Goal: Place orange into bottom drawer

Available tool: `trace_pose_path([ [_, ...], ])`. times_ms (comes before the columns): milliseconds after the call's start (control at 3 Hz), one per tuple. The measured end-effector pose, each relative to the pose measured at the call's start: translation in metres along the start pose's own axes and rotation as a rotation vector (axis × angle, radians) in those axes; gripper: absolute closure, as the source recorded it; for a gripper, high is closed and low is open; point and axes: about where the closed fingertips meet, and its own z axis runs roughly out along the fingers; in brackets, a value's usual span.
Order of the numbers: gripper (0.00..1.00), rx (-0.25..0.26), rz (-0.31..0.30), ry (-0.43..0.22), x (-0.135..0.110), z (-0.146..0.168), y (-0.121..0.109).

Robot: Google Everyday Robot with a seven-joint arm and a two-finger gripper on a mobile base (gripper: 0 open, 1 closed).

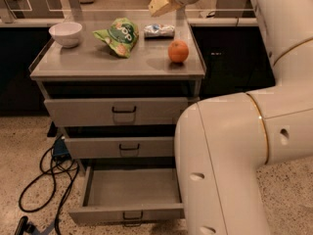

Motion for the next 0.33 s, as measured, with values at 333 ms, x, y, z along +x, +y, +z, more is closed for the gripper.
trace_pose_path([
  [333,0.63,0.0,0.001,0.001,0.0005,0.0041,-0.0021],
])
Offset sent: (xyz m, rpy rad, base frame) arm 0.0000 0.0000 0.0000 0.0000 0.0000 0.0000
